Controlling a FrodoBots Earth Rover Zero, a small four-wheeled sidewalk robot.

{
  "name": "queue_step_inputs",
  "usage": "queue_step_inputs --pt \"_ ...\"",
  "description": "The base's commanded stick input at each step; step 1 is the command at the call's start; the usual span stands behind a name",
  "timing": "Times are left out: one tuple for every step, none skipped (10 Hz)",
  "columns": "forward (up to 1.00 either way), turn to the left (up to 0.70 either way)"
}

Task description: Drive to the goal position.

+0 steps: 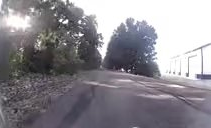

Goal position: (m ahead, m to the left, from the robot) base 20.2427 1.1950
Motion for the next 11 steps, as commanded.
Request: queue_step_inputs --pt "0.70 0.00" --pt "0.70 0.00" --pt "0.70 0.00" --pt "0.70 0.00" --pt "0.70 0.00" --pt "0.70 0.00" --pt "0.70 0.00" --pt "0.70 0.00" --pt "0.70 0.00" --pt "0.70 0.00" --pt "0.70 0.00"
